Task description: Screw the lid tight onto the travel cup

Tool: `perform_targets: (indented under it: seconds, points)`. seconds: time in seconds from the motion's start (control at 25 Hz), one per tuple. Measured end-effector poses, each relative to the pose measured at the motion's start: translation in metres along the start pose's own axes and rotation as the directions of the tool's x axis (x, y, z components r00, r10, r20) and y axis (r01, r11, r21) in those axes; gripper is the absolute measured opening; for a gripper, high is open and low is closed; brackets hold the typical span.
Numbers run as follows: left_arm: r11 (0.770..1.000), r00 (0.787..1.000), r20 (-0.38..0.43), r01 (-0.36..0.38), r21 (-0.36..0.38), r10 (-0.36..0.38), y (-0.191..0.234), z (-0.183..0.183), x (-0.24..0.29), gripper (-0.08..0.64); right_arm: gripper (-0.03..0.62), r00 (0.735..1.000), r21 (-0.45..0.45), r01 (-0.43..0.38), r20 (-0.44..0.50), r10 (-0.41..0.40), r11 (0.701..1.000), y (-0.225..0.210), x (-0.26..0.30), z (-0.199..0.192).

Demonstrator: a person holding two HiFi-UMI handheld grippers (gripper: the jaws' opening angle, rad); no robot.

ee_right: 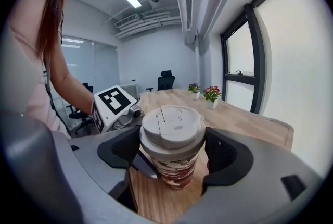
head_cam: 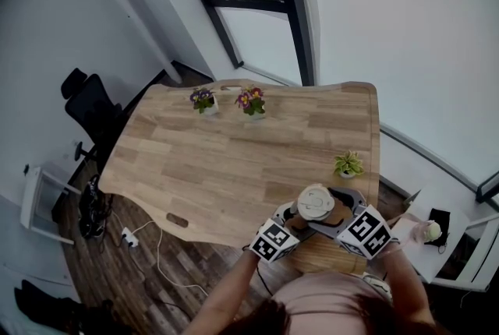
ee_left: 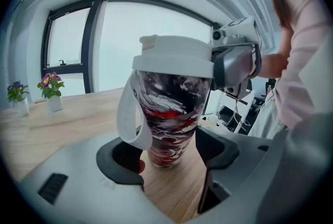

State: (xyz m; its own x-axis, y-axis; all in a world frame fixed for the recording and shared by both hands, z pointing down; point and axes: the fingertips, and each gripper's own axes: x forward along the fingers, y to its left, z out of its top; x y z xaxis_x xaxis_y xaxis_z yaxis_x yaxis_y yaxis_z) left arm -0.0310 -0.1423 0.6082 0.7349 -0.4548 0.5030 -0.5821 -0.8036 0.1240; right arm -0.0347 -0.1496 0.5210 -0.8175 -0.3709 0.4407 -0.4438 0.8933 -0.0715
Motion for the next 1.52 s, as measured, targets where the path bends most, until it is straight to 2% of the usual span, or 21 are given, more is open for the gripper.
perform_targets:
  seconds: [0.24,0.44,0.52,0.64,0.76,0.88,0.96,1.2,1.28,1.4,1.52]
  points:
    - [0.992,0.994,0.030,-0.108,-0.060,0.110,0.000,0.002,0.002,0.310,0.357,0.996,0.029,0.080,0.043,-0.081,0.996,-0.002,-0.003,0.000]
    - [0.984,0.986,0.030,-0.162,-0.078,0.164,0.000,0.003,0.005,0.310,0.357,0.981,0.079,0.173,0.074,-0.179,0.982,-0.005,-0.004,0.000]
    - [0.986,0.988,0.030,-0.152,-0.075,0.155,0.000,0.001,0.005,0.310,0.357,0.984,0.088,0.153,0.074,-0.160,0.984,-0.004,-0.004,0.000]
    - [0.996,0.996,0.008,-0.088,-0.031,0.088,0.000,-0.001,0.005,0.307,0.359,0.993,0.083,0.100,0.057,-0.105,0.992,-0.004,-0.006,0.000]
    - [1.000,1.000,-0.024,-0.001,0.012,0.001,-0.002,-0.003,0.005,0.305,0.357,0.996,0.037,0.074,0.036,-0.076,0.997,-0.003,-0.008,0.000]
    - [0.999,0.998,-0.052,0.037,0.029,-0.035,-0.003,-0.004,0.005,0.305,0.357,0.998,-0.003,0.062,0.021,-0.062,0.998,-0.001,-0.008,0.000]
    - [0.999,0.998,-0.053,0.017,0.028,-0.016,-0.003,-0.004,0.006,0.305,0.357,0.996,-0.002,0.080,0.029,-0.080,0.997,-0.002,-0.008,-0.001]
    - [0.991,0.992,-0.008,-0.127,-0.041,0.127,-0.002,-0.002,0.009,0.304,0.357,0.976,0.059,0.204,0.070,-0.208,0.977,-0.004,-0.010,0.000]
    - [0.987,0.988,0.001,-0.154,-0.052,0.154,-0.003,-0.002,0.010,0.304,0.357,0.969,0.072,0.227,0.078,-0.233,0.971,-0.005,-0.011,-0.001]
    - [0.988,0.989,-0.002,-0.147,-0.045,0.147,-0.003,-0.003,0.011,0.302,0.357,0.974,0.085,0.214,0.062,-0.219,0.973,-0.004,-0.012,-0.004]
    - [0.995,0.994,-0.020,-0.103,-0.010,0.103,-0.003,-0.004,0.009,0.301,0.359,0.983,0.060,0.178,0.039,-0.180,0.982,-0.001,-0.016,-0.005]
